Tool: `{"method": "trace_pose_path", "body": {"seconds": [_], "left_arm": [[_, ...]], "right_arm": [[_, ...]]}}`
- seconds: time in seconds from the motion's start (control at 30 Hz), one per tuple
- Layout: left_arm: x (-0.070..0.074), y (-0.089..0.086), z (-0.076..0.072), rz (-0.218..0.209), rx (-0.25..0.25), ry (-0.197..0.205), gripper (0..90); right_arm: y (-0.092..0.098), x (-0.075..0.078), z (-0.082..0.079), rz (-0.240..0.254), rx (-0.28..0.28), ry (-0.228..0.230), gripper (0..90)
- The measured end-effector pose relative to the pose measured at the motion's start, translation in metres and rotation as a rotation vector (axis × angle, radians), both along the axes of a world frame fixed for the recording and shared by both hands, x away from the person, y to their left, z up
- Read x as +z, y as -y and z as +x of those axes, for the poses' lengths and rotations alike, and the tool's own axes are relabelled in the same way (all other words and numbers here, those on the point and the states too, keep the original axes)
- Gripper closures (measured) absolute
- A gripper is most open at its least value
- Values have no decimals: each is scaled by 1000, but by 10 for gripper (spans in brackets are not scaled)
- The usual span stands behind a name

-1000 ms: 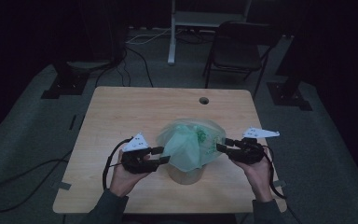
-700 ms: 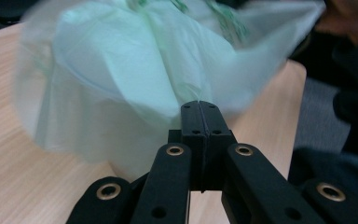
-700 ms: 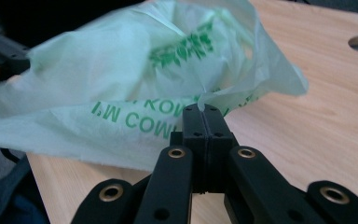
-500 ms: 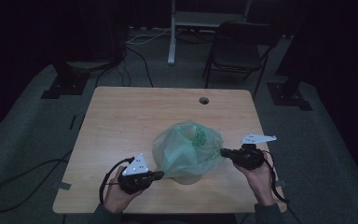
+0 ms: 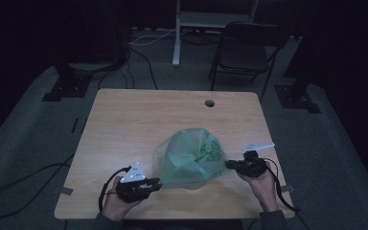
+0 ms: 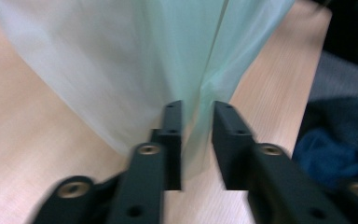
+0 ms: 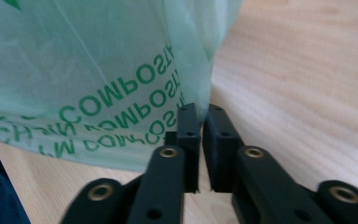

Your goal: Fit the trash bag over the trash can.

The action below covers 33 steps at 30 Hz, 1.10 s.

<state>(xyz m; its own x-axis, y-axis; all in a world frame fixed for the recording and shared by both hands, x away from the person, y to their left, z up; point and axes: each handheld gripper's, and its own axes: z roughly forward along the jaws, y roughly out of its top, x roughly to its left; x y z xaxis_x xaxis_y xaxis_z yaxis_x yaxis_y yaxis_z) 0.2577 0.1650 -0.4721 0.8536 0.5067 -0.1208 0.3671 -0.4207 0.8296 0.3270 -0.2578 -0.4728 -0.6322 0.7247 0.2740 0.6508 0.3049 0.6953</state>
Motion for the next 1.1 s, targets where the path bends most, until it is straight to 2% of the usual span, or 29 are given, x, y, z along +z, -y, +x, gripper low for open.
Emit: {"method": "trace_pose_path", "body": {"seconds": [0.1, 0.17, 0.27, 0.33, 0.37, 0.43, 0.6, 0.7, 0.77, 0.83, 0.9, 0.97, 1.1], "left_arm": [[22, -6, 4, -25, 21, 61, 628], [33, -6, 11, -23, 46, 90, 605], [47, 1, 27, -9, 81, 134, 587], [51, 7, 46, 6, 112, 144, 580], [51, 7, 46, 6, 112, 144, 580], [49, 13, 62, 14, 130, 145, 581], [40, 25, 87, 63, 176, 151, 595], [32, 29, 100, 86, 210, 142, 614], [27, 33, 107, 103, 213, 133, 628], [22, 37, 112, 109, 219, 125, 642], [18, 42, 118, 115, 220, 118, 650], [14, 47, 127, 134, 233, 102, 656], [5, 49, 145, 155, 296, 56, 655]], "right_arm": [[2, 9, 1, 25, -10, 48, 719], [1, 15, 3, 36, -21, 76, 673], [-3, 22, 9, 40, -27, 115, 620], [-9, 23, 16, 39, -8, 120, 614], [-9, 23, 16, 39, -8, 120, 614], [-16, 24, 24, 25, 1, 125, 623], [-23, 25, 35, 22, -1, 119, 852], [-24, 20, 47, 10, -30, 82, 887], [-24, 15, 54, 26, -34, 54, 888], [-21, 12, 55, 53, -51, 45, 871], [-18, 14, 52, 87, -59, 57, 806], [-14, 19, 48, 100, -57, 72, 760], [-10, 28, 40, 114, -48, 107, 698]]}}
